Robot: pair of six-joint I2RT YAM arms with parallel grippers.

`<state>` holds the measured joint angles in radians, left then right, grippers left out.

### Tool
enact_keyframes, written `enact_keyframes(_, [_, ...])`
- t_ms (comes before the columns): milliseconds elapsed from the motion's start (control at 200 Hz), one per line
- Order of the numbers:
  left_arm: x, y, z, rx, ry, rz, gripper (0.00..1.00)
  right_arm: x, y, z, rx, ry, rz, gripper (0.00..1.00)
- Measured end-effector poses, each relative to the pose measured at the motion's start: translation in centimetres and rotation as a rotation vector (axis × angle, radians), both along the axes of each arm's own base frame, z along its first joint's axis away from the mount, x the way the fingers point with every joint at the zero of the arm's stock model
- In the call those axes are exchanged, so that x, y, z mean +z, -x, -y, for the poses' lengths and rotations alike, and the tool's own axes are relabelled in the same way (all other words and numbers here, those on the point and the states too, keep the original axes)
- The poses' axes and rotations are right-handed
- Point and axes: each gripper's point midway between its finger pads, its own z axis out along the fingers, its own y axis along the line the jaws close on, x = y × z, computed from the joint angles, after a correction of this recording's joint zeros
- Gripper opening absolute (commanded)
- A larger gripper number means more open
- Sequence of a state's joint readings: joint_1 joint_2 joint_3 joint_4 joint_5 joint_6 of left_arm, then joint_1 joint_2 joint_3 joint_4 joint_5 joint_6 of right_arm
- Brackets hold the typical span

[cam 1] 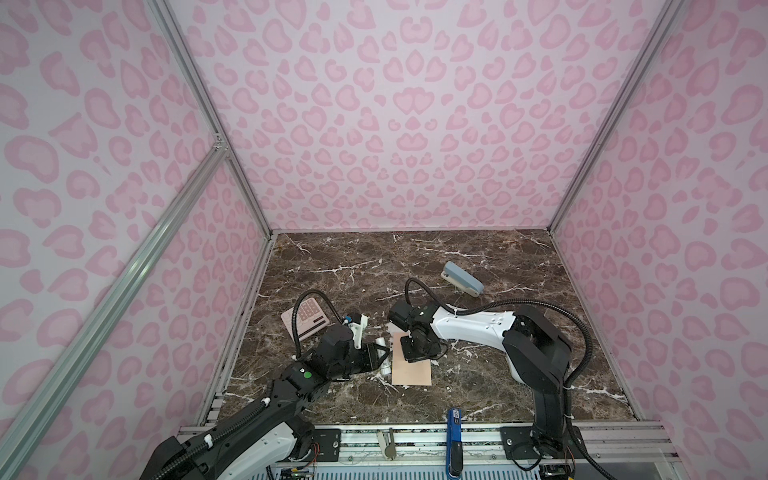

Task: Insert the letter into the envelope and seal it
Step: 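Press the folded flap down and open the right gripper above it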

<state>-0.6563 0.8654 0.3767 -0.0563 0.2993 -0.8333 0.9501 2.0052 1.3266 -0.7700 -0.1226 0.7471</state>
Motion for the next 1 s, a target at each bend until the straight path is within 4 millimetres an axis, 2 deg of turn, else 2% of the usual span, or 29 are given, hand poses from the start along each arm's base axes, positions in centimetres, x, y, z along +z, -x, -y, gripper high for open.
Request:
enact_keyframes(430, [0.0, 0.0, 0.0, 0.0, 0.001, 0.0, 0.12, 0.0, 0.0, -0.2, 0.006, -0.003, 0.0, 0.48])
enact_keyframes(675, [-0.3, 0.1, -0.1, 0.0, -0.002, -0.004, 0.12, 0.0, 0.1, -0.5, 0.013, -0.009, -0.013, 0.58])
enact_keyframes(1000, [-0.2, 0.1, 0.0, 0.0, 0.001, -0.001, 0.12, 1.3, 0.0, -1.0, 0.039, -0.081, -0.013, 0.61])
